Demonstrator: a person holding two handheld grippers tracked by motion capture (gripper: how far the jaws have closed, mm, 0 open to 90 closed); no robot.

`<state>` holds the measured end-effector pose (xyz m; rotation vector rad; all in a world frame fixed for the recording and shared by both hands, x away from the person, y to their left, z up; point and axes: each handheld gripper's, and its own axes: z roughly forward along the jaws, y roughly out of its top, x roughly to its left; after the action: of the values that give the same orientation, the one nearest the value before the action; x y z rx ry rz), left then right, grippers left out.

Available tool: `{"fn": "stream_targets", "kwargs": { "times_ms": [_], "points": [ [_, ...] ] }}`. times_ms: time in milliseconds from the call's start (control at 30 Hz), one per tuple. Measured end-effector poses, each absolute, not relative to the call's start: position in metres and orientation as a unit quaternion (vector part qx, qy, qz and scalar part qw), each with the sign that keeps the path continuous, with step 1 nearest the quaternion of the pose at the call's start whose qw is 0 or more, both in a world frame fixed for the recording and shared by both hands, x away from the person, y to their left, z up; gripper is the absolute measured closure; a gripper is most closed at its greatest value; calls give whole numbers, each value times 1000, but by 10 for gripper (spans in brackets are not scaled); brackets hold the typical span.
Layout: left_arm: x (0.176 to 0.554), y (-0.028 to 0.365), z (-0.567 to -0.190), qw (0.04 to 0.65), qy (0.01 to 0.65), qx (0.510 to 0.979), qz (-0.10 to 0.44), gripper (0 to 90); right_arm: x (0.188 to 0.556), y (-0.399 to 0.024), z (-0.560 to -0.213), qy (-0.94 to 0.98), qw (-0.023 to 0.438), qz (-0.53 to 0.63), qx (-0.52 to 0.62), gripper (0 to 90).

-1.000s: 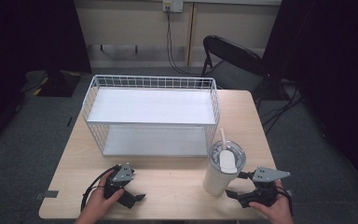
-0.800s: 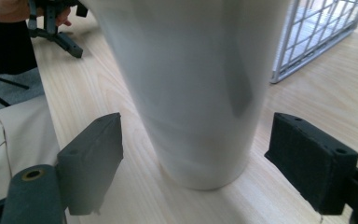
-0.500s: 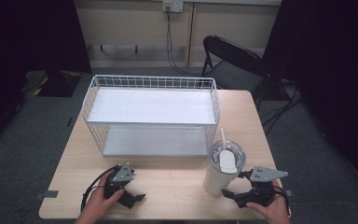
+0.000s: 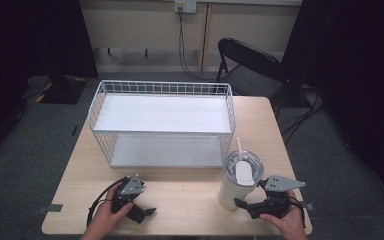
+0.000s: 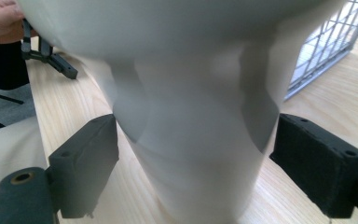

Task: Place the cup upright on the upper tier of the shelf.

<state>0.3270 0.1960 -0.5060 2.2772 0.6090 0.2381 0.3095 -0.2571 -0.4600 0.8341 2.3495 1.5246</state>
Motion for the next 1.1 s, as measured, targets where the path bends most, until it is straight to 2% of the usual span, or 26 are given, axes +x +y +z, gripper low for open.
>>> {"fn": "stream_targets", "kwargs": {
  "times_ms": [233,500,1100],
  "points": [
    [327,196,-506,376,239,890,95,0,312,-253,-462,798,110,521,282,113],
    [326,196,-506,377,241,889,95,0,315,-248,-461,786,130,540,271,91],
    [326,196,-506,377,241,889,95,0,319,-238,-462,780,142,547,270,82]
  ]
}}
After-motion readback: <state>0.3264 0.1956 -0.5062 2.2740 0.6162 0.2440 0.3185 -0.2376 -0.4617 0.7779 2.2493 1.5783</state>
